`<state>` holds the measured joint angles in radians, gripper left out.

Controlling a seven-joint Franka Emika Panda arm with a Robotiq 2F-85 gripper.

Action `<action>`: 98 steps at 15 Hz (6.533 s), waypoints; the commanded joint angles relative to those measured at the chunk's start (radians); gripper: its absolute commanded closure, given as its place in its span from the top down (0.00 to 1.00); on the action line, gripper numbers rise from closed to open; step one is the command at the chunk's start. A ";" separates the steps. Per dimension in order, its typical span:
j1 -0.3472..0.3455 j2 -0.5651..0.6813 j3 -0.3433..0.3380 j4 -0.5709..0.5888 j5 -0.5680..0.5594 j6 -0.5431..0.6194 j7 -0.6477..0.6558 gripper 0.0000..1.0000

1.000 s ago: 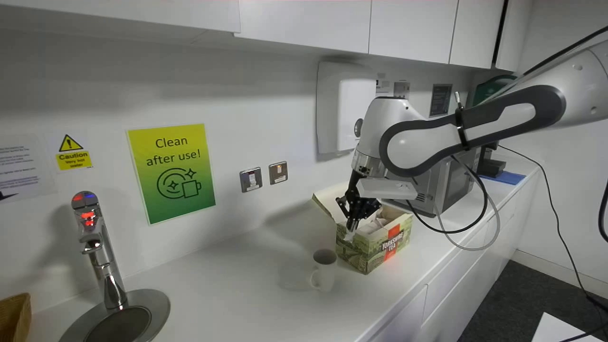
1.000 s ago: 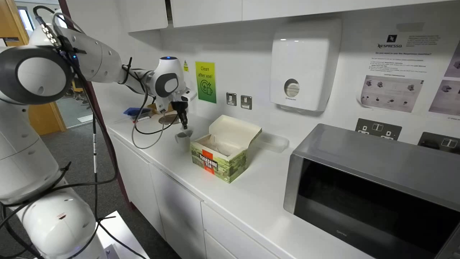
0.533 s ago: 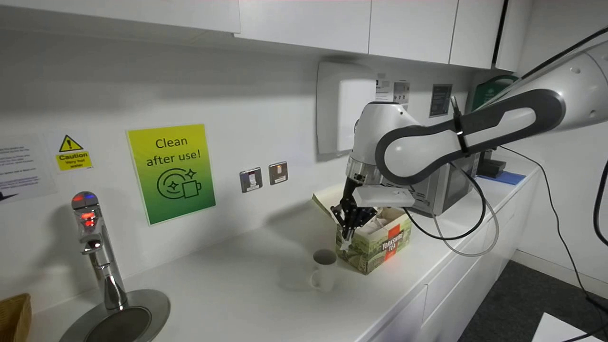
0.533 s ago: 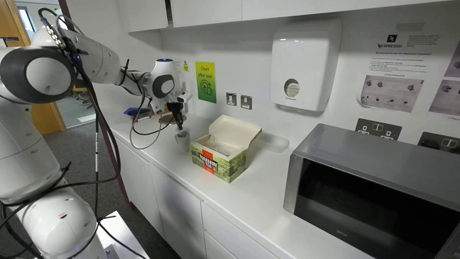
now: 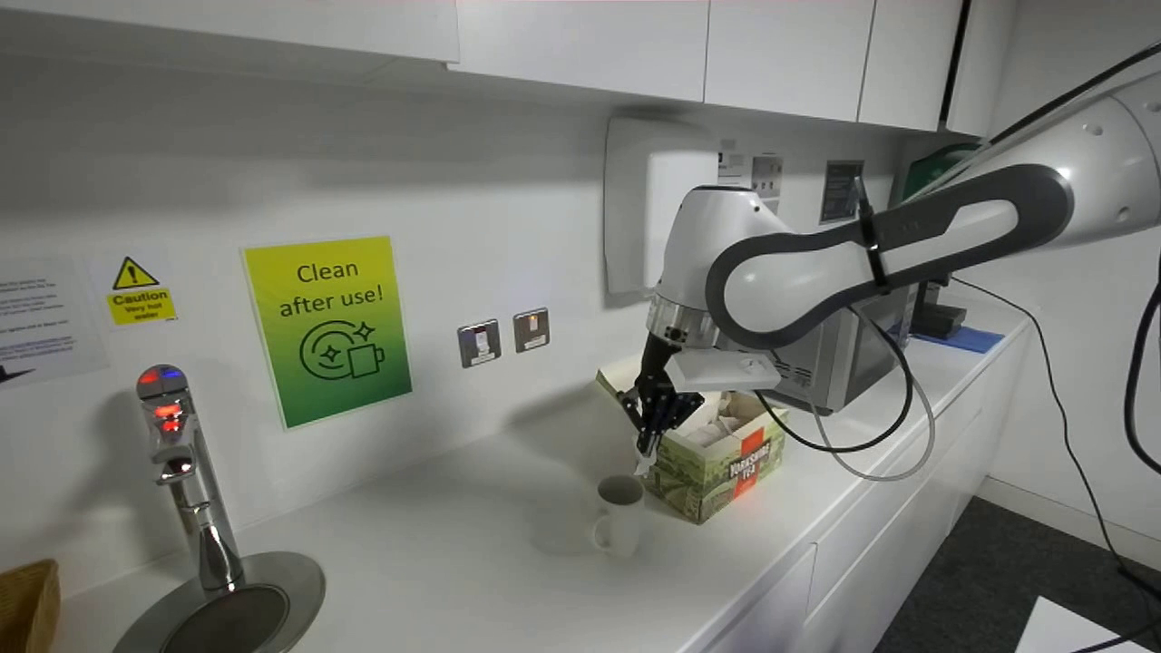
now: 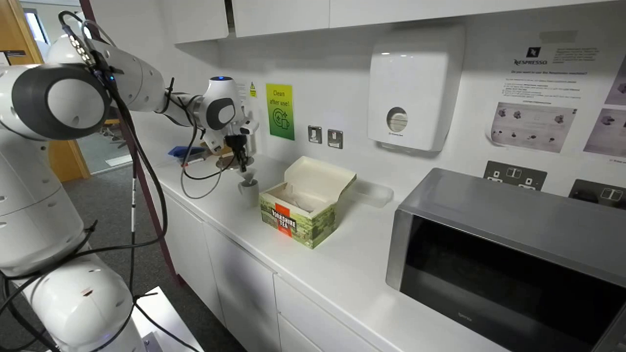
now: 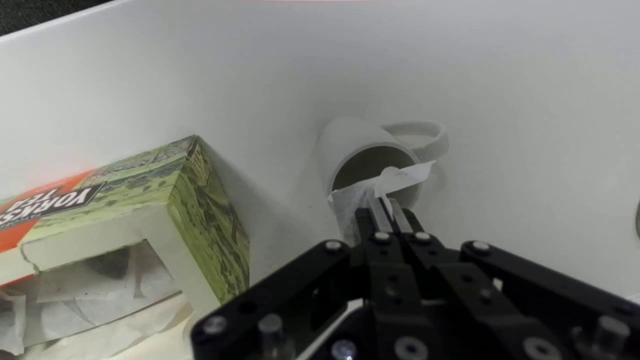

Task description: Put the tea bag in the cup

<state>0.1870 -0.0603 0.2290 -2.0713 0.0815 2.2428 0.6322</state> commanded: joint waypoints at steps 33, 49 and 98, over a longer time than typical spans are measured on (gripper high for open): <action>0.025 0.236 -0.028 0.163 0.015 -0.011 -0.041 0.00; 0.034 0.261 -0.032 0.177 0.013 -0.011 -0.037 0.00; 0.026 -0.174 -0.027 -0.001 -0.089 -0.289 -0.011 1.00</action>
<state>0.2326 -0.1087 0.1876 -1.9887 0.0055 1.9854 0.6349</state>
